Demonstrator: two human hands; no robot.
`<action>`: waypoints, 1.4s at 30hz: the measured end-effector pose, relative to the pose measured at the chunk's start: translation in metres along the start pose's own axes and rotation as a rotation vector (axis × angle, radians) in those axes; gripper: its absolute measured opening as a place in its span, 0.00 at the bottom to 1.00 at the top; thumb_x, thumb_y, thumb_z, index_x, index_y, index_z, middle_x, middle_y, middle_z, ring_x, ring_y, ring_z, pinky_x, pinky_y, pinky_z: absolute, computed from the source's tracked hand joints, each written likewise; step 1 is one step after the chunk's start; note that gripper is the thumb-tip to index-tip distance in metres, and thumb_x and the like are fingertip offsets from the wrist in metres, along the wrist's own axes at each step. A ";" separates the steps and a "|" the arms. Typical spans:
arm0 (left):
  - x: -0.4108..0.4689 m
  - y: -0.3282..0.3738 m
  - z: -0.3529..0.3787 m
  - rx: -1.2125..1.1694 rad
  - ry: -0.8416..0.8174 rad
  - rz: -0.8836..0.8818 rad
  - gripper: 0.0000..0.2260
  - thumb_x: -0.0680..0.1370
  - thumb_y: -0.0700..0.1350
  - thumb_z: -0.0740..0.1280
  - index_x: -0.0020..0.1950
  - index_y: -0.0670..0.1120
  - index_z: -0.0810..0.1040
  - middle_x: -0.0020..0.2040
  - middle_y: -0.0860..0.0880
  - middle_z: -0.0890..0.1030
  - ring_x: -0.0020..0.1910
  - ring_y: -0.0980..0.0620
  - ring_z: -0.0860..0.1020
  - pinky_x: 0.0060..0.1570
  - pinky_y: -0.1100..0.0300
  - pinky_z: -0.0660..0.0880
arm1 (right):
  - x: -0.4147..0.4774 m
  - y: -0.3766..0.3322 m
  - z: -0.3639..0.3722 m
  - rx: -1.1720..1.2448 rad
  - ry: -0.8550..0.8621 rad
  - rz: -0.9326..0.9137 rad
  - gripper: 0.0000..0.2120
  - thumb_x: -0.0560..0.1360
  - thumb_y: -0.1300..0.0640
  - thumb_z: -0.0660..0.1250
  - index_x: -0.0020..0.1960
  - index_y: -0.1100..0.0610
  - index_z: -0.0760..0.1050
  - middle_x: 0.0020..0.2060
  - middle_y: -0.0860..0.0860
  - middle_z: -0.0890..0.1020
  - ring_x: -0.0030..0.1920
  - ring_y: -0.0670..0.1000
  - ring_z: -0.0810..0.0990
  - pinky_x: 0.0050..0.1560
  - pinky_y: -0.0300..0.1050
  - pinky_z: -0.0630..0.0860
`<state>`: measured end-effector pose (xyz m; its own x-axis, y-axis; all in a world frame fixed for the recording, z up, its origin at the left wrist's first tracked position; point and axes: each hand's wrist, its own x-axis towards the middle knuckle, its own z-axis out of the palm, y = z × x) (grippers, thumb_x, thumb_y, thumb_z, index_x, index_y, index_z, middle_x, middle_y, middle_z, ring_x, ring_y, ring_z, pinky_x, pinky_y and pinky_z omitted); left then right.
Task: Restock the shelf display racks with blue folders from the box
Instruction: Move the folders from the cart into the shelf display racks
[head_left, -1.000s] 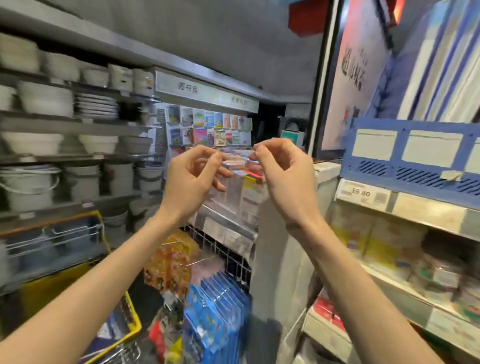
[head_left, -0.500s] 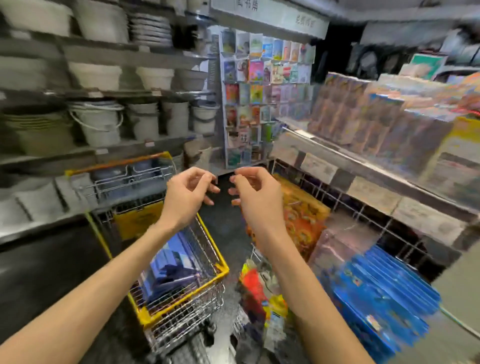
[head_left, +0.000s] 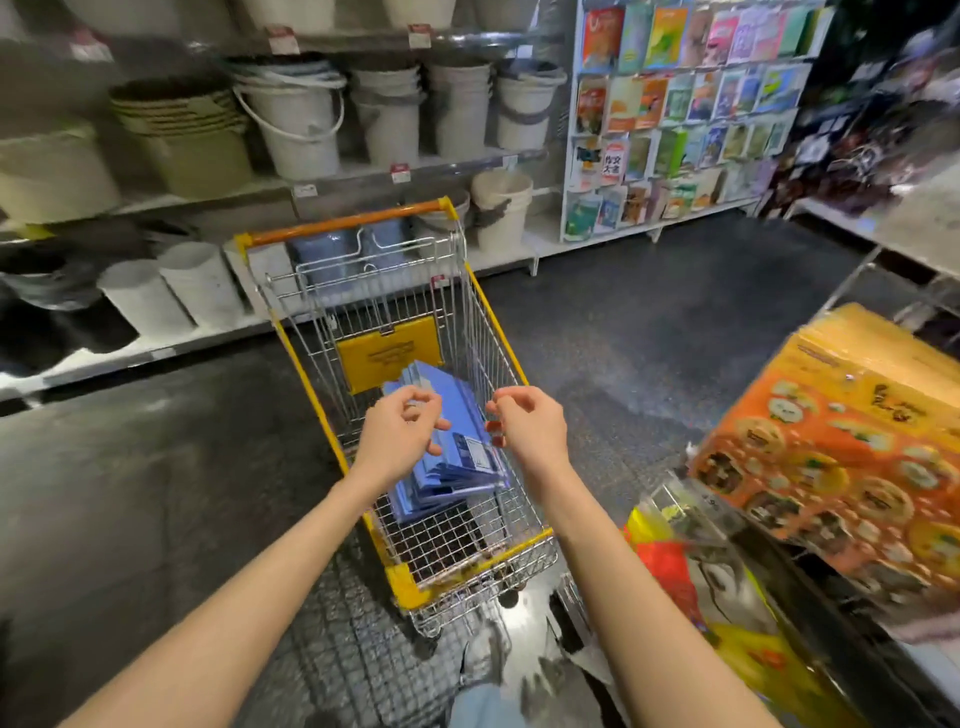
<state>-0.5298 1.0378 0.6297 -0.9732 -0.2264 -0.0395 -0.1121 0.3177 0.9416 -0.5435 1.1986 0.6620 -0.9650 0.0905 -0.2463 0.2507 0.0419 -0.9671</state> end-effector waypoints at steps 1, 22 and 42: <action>0.012 -0.011 0.000 0.006 0.004 -0.024 0.07 0.83 0.46 0.64 0.55 0.44 0.78 0.43 0.45 0.86 0.32 0.44 0.83 0.31 0.61 0.78 | 0.016 0.011 0.009 -0.016 -0.011 0.029 0.08 0.79 0.62 0.63 0.45 0.54 0.77 0.42 0.53 0.84 0.36 0.50 0.80 0.36 0.43 0.75; 0.238 -0.169 0.003 0.106 -0.170 -0.432 0.06 0.84 0.52 0.62 0.57 0.52 0.75 0.50 0.47 0.84 0.39 0.50 0.83 0.29 0.67 0.73 | 0.252 0.157 0.117 -0.515 -0.129 0.353 0.11 0.77 0.57 0.67 0.36 0.56 0.76 0.38 0.61 0.84 0.44 0.63 0.84 0.49 0.62 0.80; 0.367 -0.318 0.028 0.120 -0.247 -0.639 0.13 0.83 0.41 0.63 0.67 0.39 0.76 0.61 0.45 0.80 0.53 0.53 0.77 0.46 0.73 0.70 | 0.393 0.260 0.222 -0.992 -0.267 0.433 0.29 0.70 0.37 0.74 0.58 0.57 0.72 0.49 0.57 0.77 0.53 0.60 0.77 0.48 0.52 0.73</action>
<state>-0.8568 0.8798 0.3066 -0.7245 -0.1912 -0.6622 -0.6859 0.2945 0.6654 -0.8744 1.0242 0.3002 -0.7367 0.0782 -0.6717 0.4057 0.8458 -0.3465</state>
